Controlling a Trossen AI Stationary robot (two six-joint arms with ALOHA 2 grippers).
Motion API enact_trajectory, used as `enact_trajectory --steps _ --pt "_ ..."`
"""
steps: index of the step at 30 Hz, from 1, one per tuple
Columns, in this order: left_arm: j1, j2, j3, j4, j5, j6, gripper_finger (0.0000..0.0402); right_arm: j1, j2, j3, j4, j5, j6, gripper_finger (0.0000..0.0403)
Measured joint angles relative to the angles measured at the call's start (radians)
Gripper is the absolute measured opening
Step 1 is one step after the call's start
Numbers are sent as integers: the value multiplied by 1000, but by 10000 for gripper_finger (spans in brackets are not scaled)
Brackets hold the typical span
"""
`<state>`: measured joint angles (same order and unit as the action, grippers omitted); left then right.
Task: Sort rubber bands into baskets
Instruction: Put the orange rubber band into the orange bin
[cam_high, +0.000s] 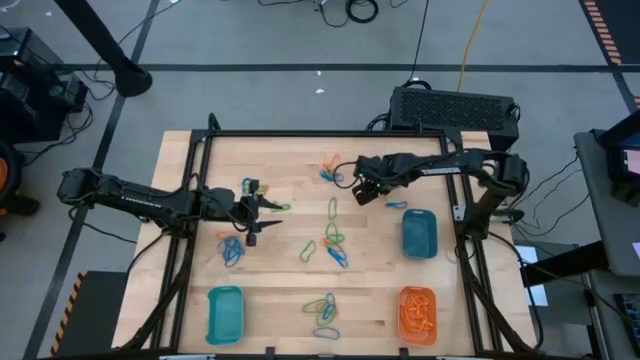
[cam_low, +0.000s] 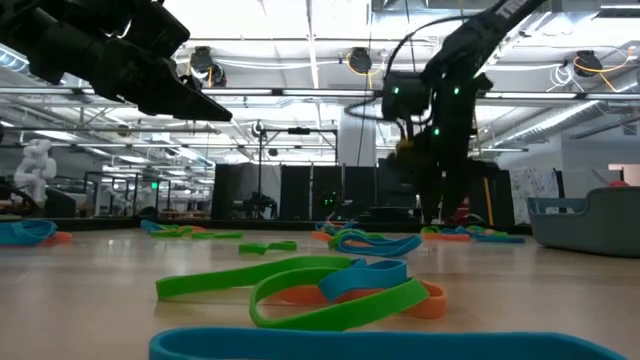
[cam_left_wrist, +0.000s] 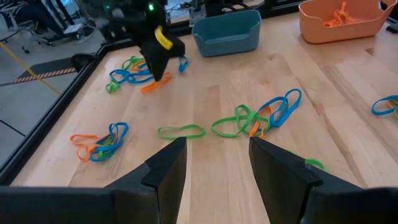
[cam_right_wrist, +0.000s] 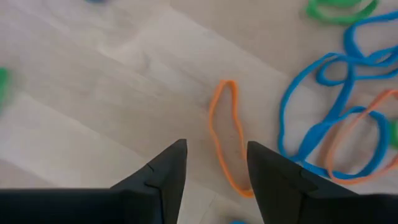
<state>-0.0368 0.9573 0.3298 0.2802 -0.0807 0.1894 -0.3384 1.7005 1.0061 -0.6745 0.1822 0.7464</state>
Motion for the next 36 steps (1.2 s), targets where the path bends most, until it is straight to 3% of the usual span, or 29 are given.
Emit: enact_trajectory --steps 10,18,30,36 --pt "0 0 0 -1 0 1 183 8 103 5 5 3 -28 146" --pt "0 0 0 2 0 8 183 7 60 4 -23 29 -59 11" --pt "2 0 0 4 -1 27 183 68 -31 102 -84 30 -54 1" --pt "2 0 0 2 -1 27 183 154 -66 134 -145 -17 -4 0"
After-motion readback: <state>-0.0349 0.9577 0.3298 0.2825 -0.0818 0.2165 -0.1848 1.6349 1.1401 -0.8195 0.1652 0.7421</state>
